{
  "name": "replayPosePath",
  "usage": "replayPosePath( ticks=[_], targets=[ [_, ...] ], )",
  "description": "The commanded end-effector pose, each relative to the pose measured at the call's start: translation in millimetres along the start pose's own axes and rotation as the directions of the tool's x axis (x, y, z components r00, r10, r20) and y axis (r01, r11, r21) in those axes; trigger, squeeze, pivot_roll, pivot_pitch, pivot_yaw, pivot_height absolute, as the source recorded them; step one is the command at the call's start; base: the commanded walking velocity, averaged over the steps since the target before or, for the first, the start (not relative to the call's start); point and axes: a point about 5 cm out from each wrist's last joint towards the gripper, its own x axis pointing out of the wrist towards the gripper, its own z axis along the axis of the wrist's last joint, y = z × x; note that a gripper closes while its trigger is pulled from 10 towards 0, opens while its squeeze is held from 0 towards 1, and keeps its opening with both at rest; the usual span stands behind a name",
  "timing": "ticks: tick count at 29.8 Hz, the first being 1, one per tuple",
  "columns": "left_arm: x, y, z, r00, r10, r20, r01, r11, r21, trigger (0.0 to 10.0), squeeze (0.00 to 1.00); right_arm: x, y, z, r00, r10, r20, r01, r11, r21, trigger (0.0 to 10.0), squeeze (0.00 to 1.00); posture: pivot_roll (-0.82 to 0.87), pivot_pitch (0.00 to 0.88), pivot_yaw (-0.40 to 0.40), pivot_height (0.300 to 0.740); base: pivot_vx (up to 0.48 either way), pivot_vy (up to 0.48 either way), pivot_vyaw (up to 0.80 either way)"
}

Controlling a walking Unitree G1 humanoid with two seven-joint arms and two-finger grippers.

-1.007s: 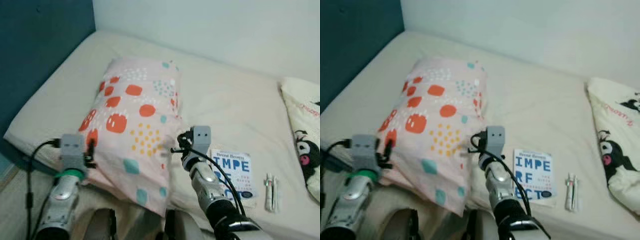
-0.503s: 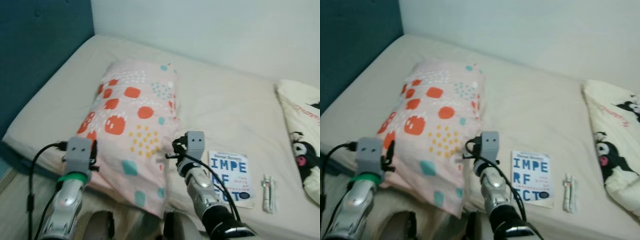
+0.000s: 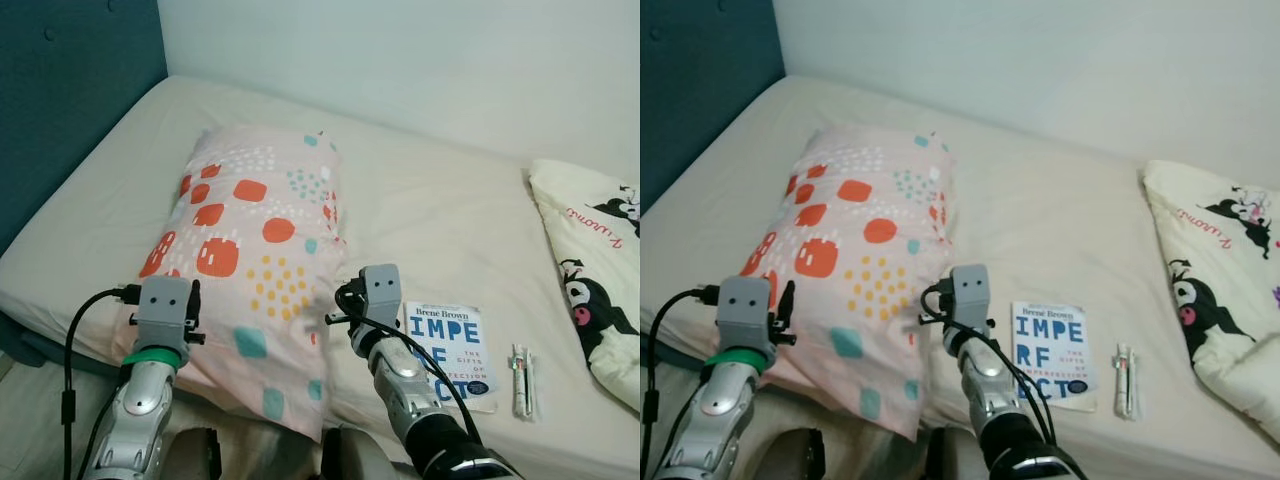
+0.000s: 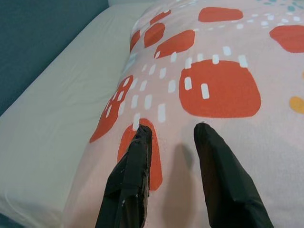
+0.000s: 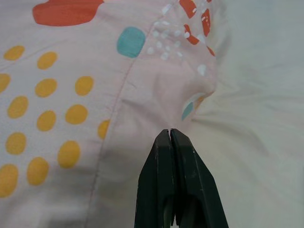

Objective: Clean up the room

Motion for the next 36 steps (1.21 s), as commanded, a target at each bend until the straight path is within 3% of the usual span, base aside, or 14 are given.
replayPosePath(
  ticks=[1,26,34,36],
  targets=[
    [-4.3,-3.5,-4.1,1.000,-0.005,-0.024,0.005,1.000,0.002,10.0,0.00,-3.1,-4.0,-2.8,1.000,-0.003,0.001,0.003,1.000,0.023,10.0,0.00,0.09,0.011,-0.093,0.635,0.000,0.000,0.00],
    [-3.7,2.1,-2.2,0.999,0.018,-0.036,-0.018,1.000,0.008,10.0,0.00,-2.4,-4.1,-1.2,1.000,-0.019,0.001,0.019,1.000,0.021,10.0,0.00,0.10,0.017,-0.093,0.733,0.000,0.000,0.00],
    [-5.8,3.9,-3.6,0.999,0.015,-0.045,-0.015,1.000,0.013,10.0,0.00,-1.7,-4.3,-2.5,0.999,-0.034,-0.015,0.034,0.999,0.034,10.0,0.00,0.10,0.019,-0.092,0.740,0.000,0.000,0.00],
    [-5.1,1.5,-4.3,0.998,-0.012,-0.059,0.013,1.000,0.024,10.0,0.00,-2.0,-6.5,-7.7,0.997,-0.053,-0.057,0.055,0.998,0.028,10.0,0.00,0.10,0.020,-0.093,0.740,0.000,0.000,0.00]
  ],
)
